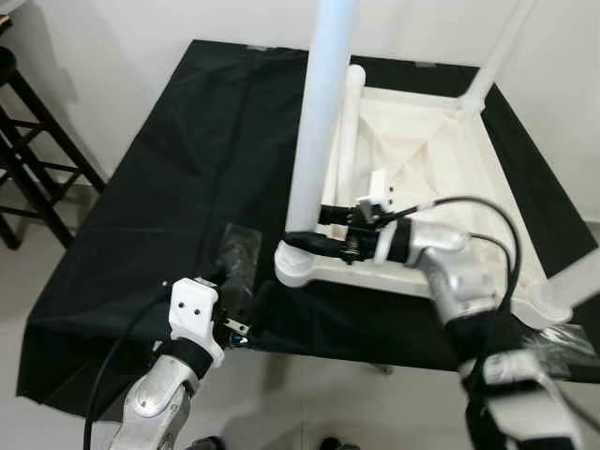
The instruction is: Building children table
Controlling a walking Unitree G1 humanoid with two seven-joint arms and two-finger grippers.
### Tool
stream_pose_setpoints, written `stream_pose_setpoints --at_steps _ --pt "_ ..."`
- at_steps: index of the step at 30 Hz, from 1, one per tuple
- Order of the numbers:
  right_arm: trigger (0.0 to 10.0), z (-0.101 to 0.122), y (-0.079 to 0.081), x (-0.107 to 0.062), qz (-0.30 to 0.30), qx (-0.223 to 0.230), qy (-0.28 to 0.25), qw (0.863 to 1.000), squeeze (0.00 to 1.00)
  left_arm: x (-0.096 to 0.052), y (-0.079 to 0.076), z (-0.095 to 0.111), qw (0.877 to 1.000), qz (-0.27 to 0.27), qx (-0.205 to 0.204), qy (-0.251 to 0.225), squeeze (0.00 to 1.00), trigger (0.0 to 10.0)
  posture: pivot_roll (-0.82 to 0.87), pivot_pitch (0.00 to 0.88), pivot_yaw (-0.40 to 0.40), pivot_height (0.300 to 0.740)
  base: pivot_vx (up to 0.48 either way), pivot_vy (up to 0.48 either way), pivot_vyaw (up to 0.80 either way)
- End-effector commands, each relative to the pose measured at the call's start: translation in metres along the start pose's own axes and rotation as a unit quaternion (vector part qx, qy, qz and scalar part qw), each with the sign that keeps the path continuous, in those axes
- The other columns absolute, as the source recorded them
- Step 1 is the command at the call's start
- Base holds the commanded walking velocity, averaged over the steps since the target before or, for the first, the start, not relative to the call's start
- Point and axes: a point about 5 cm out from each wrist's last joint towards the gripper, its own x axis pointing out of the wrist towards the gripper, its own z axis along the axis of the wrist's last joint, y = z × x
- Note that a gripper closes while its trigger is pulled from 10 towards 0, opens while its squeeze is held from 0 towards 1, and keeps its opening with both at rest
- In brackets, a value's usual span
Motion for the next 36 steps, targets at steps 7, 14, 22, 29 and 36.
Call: stream_pose_setpoints --at_steps 7,14,22,29,36 --pt "0.0 -0.039 0.031 -0.045 -0.207 -0.012 0.128 0.970 0.00 -0.002 0.002 -0.002 1.000 0.003 -0.007 0.003 0.00 10.0 0.07 0.257 -0.090 0.740 0.000 0.000 0.00" --pt "10.0 -0.026 0.015 -0.034 -0.219 -0.007 0.111 0.969 0.00 -0.001 0.004 -0.003 1.000 0.005 -0.010 0.003 0.00 10.0 0.09 0.253 -0.091 0.740 0.000 0.000 0.00" --pt "10.0 0.023 0.010 -0.017 0.007 0.005 -0.011 1.000 0.19 0.000 0.003 -0.004 1.000 -0.002 -0.015 0.006 0.00 10.0 0.12 0.246 -0.075 0.740 0.000 0.000 0.00" --pt "10.0 0.032 -0.011 -0.027 0.193 -0.034 0.020 0.980 0.00 0.001 0.002 -0.004 1.000 -0.003 -0.016 0.005 0.00 10.0 0.13 0.242 -0.078 0.740 0.000 0.000 0.00" --pt "0.0 0.035 -0.024 -0.009 0.248 -0.022 0.032 0.968 0.00 0.000 -0.001 -0.005 1.000 -0.005 -0.016 0.006 0.00 10.0 0.15 0.245 -0.087 0.740 0.000 0.000 0.00"
